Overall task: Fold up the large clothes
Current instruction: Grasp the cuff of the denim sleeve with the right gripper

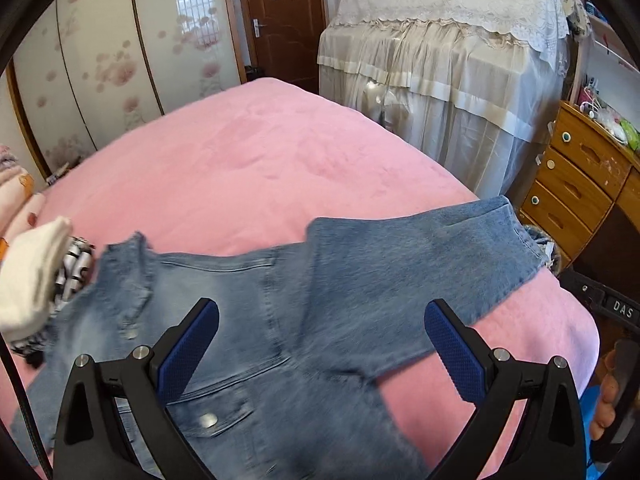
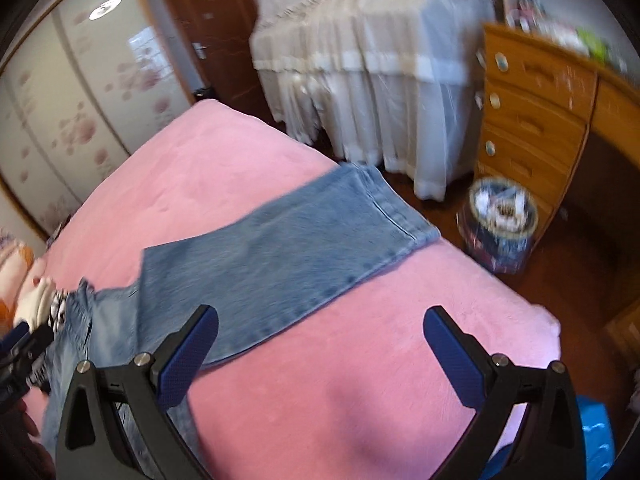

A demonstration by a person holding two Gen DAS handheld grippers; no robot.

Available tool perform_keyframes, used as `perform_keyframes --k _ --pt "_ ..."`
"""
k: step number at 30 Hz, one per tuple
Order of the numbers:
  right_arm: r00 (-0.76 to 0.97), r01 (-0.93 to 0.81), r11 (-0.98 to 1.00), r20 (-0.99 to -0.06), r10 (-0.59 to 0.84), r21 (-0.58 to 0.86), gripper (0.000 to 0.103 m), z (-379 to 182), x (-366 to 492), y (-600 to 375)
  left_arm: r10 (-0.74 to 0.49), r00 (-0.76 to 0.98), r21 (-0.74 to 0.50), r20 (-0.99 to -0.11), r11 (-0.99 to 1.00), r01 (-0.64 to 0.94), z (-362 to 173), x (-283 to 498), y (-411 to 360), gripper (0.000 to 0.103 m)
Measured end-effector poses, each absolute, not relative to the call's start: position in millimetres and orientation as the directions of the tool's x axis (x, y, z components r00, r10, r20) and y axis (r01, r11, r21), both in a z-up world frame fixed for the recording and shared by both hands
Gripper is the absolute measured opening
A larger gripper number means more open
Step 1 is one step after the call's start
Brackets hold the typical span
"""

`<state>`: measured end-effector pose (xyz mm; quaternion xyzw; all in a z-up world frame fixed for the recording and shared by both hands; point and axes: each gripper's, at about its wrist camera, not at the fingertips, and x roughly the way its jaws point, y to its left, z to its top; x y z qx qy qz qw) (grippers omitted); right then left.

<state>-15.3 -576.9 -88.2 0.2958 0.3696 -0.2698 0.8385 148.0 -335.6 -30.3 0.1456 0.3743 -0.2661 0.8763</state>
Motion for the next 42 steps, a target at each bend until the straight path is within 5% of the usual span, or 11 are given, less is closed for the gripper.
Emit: perform_keyframes --k 6,16,19,22,24,25,34,42 --pt "0.582 0.682 0.601 -0.807 -0.102 0.416 0.090 -144 12 -619 -0.357 0.555 0.017 -0.752 0.830 0.557 -72 171 -360 0.102" --pt "0.582 0.702 0.554 -0.809 -0.082 0.449 0.087 -180 50 -633 -0.324 0.574 0.044 -0.752 0.844 0.535 -100 185 -366 0.102" --pt "0.572 0.718 0.539 -0.815 -0.098 0.439 0.074 -181 54 -640 -0.330 0.581 0.043 -0.744 0.844 0.535 -99 185 -364 0.102" --pt "0.557 0.729 0.541 -0.823 -0.114 0.418 0.047 -181 58 -647 -0.334 0.577 0.030 -0.745 0.848 0.529 -96 186 -360 0.102" --pt "0.542 0.738 0.549 -0.829 -0.136 0.393 0.017 -179 57 -648 -0.326 0.585 0.029 -0.743 0.857 0.514 -93 186 -357 0.102" --pt "0.546 0.738 0.550 -0.825 -0.144 0.392 0.012 -177 55 -649 -0.325 0.586 0.027 -0.743 0.859 0.511 -92 186 -355 0.102" --pt "0.726 0.581 0.702 -0.652 -0.219 0.412 0.008 -83 48 -599 -0.330 0.602 0.002 -0.727 0.876 0.483 -67 178 -329 0.102" --pt "0.841 0.274 0.915 -0.535 -0.079 0.296 0.004 -10 73 -477 -0.322 0.617 -0.050 -0.718 0.908 0.416 -43 172 -266 0.102"
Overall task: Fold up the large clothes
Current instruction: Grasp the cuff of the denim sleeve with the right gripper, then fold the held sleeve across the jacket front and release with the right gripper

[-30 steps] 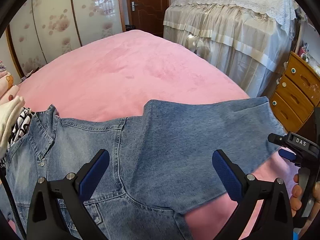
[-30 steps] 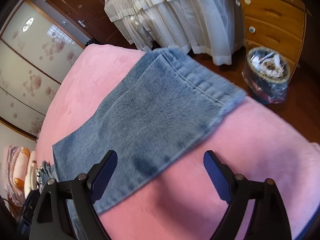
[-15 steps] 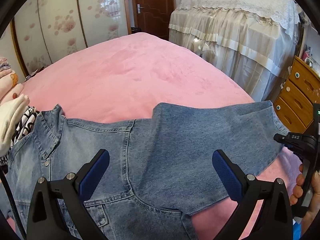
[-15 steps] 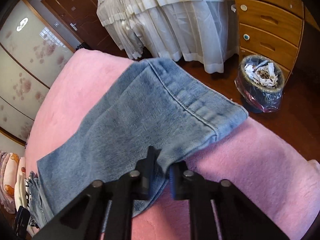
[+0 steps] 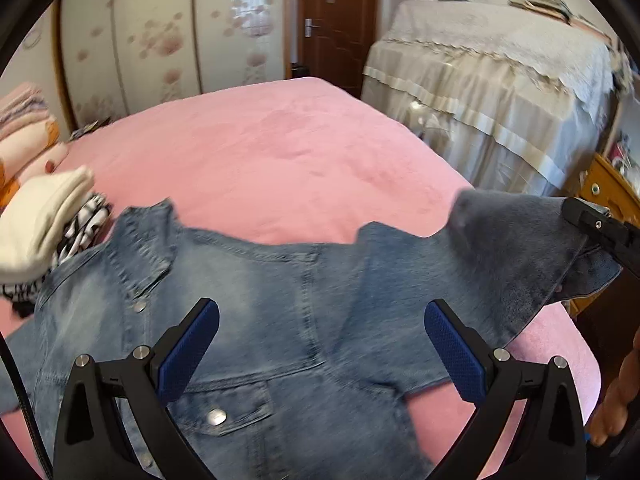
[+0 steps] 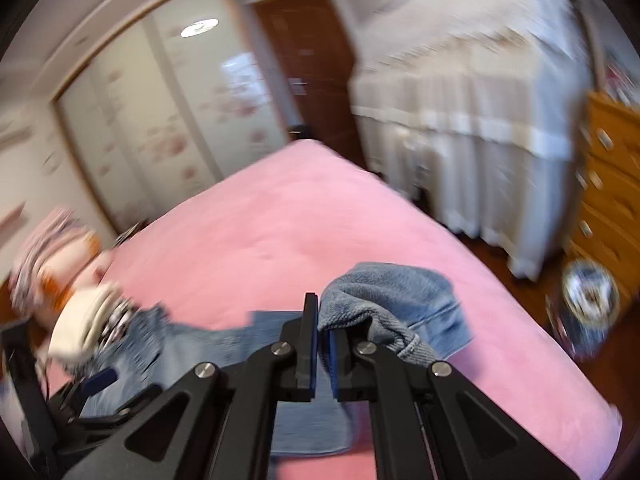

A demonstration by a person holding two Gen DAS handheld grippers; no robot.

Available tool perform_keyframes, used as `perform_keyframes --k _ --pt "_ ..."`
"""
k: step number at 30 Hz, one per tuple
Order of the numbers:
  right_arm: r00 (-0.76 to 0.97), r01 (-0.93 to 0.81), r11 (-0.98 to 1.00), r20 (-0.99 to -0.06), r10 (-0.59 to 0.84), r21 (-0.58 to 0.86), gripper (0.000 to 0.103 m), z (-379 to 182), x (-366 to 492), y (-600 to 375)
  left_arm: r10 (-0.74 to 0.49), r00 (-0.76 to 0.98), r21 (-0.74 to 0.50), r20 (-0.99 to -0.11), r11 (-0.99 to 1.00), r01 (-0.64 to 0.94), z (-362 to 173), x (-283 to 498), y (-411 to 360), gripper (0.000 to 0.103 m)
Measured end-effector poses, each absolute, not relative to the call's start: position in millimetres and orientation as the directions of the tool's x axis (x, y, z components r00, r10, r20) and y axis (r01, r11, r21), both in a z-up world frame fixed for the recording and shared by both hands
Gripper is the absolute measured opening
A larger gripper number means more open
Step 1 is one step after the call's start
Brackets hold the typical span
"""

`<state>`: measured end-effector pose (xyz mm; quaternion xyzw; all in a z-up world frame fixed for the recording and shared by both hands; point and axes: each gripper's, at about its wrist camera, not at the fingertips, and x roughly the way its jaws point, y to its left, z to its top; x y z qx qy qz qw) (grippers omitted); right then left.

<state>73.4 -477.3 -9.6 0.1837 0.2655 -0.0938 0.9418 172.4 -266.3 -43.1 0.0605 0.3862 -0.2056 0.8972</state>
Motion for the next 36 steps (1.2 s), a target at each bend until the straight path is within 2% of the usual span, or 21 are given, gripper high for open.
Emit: perform_keyframes --k 5,9,13,15,16,18,20,28,36 --pt "0.813 0.074 0.979 -0.580 0.051 0.189 0.004 -22 98 -389 -0.274 0.611 -0.081 -0.743 0.943 0.324 -52 182 -198 0.102" --pt "0.736 -0.019 0.992 -0.670 0.097 0.124 0.005 -70 115 -328 -0.247 0.565 -0.097 -0.787 0.954 0.282 -76 194 -154 0.102" --pt "0.645 -0.031 0.996 -0.760 0.084 0.085 0.012 -125 119 -291 -0.259 0.502 -0.133 -0.825 0.953 0.273 -103 198 -124 0.102" --pt "0.618 -0.035 0.995 -0.780 0.099 0.099 0.029 -140 113 -281 -0.279 0.484 -0.150 -0.830 0.946 0.287 -111 196 -121 0.102" --pt "0.609 -0.032 0.993 -0.785 0.112 0.116 0.033 -144 108 -279 -0.288 0.480 -0.153 -0.829 0.941 0.301 -113 194 -121 0.102" --pt "0.609 -0.024 0.988 -0.781 0.138 0.155 0.047 -143 103 -274 -0.300 0.481 -0.142 -0.824 0.930 0.338 -114 190 -129 0.102" --pt "0.619 -0.009 0.979 -0.768 0.164 0.202 0.054 -141 94 -277 -0.310 0.485 -0.121 -0.818 0.917 0.380 -112 184 -142 0.102" --pt "0.625 0.093 0.945 -0.757 0.190 0.314 0.054 -137 46 -305 -0.361 0.491 -0.053 -0.793 0.843 0.535 -99 154 -193 0.102" --pt "0.639 0.277 0.864 -0.753 0.161 0.420 0.054 -143 -1 -370 -0.367 0.429 0.028 -0.825 0.732 0.681 -117 122 -243 0.102"
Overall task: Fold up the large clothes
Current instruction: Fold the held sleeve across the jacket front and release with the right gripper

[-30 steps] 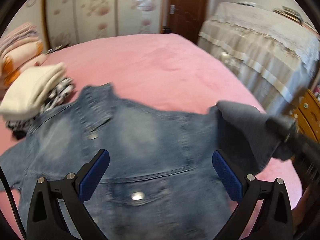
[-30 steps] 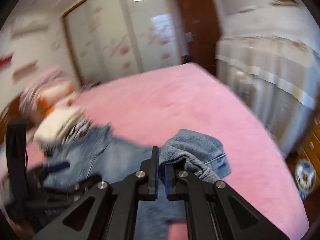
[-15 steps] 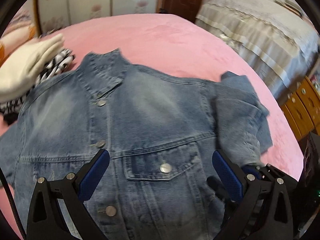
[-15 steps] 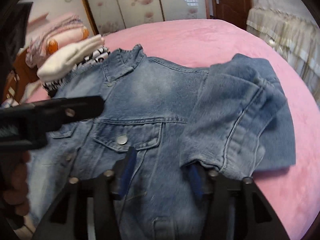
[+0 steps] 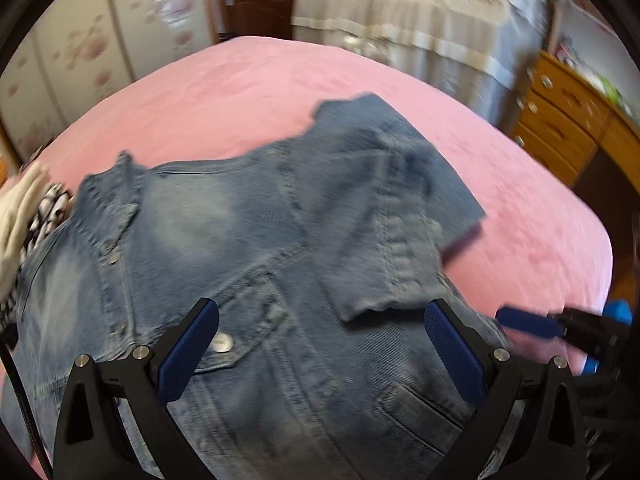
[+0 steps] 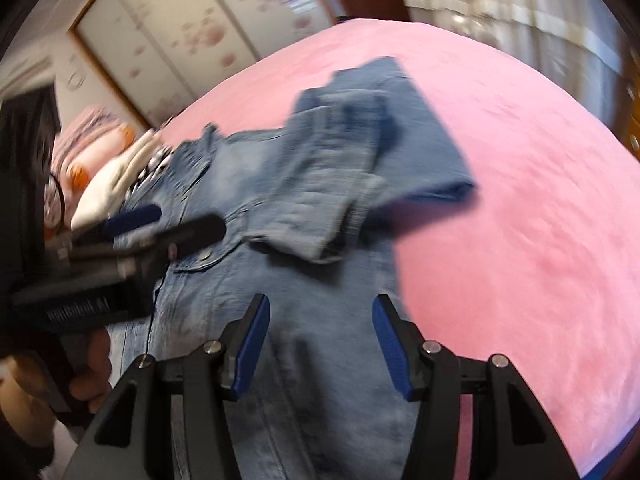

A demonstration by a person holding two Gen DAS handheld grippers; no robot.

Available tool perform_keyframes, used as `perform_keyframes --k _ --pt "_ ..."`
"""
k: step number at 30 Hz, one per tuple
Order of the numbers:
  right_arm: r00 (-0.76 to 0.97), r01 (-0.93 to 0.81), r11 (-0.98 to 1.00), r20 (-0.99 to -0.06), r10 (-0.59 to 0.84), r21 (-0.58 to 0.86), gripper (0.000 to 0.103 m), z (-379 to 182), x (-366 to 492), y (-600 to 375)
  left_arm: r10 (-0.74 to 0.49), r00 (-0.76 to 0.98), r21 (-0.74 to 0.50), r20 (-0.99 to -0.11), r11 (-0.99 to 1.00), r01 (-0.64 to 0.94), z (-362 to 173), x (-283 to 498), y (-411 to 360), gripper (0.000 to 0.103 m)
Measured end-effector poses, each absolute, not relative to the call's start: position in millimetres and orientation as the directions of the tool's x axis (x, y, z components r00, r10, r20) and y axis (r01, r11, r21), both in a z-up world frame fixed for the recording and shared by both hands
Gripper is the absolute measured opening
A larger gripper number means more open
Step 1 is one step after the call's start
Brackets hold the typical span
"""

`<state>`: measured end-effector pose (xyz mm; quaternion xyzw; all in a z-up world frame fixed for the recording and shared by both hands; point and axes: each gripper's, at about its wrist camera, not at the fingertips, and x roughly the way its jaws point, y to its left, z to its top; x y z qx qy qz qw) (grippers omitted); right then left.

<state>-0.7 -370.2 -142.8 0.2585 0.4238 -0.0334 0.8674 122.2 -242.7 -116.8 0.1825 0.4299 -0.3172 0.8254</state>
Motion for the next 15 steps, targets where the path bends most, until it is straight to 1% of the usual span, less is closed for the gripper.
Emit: perform_keyframes --k 4,10,11,13,14,15 --pt "0.641 0.328 0.842 -0.756 0.134 0.428 0.054 -144 -14 -392 -0.364 0.413 0.066 -0.835 0.679 0.731 -125 107 -255 0.102" --pt "0.650 0.361 0.823 -0.751 0.114 0.438 0.054 -147 -27 -407 -0.305 0.486 0.223 -0.819 0.611 0.760 -139 92 -274 0.102" --pt "0.652 0.364 0.821 -0.750 0.112 0.439 0.054 -148 -22 -402 -0.298 0.495 0.239 -0.816 0.606 0.759 -140 93 -278 0.099" --pt "0.656 0.366 0.817 -0.746 0.113 0.446 0.054 -148 -22 -402 -0.293 0.497 0.251 -0.817 0.595 0.763 -142 97 -288 0.092" --pt "0.657 0.369 0.816 -0.746 0.110 0.445 0.054 -148 -23 -402 -0.298 0.490 0.246 -0.819 0.589 0.770 -142 98 -293 0.082" --pt "0.658 0.370 0.815 -0.745 0.108 0.446 0.054 -148 -22 -401 -0.298 0.483 0.245 -0.824 0.581 0.776 -142 99 -297 0.060"
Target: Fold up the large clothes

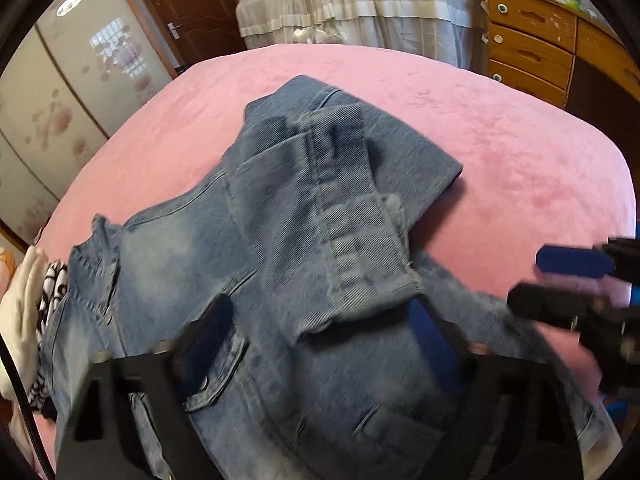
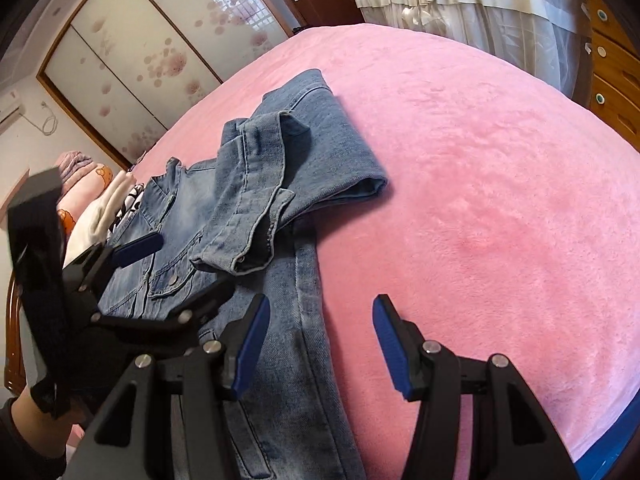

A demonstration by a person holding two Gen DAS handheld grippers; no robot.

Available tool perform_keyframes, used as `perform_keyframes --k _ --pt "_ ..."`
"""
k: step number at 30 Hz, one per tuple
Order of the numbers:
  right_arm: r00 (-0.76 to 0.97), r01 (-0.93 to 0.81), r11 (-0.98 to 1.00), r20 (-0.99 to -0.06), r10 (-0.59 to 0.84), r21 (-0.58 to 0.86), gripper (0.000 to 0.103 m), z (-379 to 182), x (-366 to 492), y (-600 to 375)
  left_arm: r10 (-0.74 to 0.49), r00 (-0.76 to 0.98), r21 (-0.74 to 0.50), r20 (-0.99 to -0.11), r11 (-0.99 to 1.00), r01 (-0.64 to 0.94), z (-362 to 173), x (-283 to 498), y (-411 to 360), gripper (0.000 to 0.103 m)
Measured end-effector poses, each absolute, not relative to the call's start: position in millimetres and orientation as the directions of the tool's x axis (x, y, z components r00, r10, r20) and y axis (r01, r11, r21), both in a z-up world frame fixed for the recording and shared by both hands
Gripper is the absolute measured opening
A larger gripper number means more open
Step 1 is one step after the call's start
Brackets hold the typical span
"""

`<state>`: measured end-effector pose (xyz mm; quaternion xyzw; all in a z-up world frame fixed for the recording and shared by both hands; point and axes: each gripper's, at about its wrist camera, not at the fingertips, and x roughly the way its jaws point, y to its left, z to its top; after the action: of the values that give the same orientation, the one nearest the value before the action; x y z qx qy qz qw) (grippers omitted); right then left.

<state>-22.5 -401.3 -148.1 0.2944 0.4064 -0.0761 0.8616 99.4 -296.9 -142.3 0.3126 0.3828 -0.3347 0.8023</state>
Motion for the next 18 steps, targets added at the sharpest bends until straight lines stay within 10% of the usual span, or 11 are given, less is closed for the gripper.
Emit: perform_keyframes --k 2,18 --pt "0.660 0.370 0.813 -0.744 0.110 0.449 0.054 -148 -20 -399 -0.300 0.429 0.207 -0.852 0.559 0.803 -144 105 -307 0.019" --pt "0.665 0.315 0.852 -0.738 0.118 0.419 0.054 -135 -13 -379 -0.340 0.580 -0.200 -0.740 0.935 0.292 -55 208 -107 0.008"
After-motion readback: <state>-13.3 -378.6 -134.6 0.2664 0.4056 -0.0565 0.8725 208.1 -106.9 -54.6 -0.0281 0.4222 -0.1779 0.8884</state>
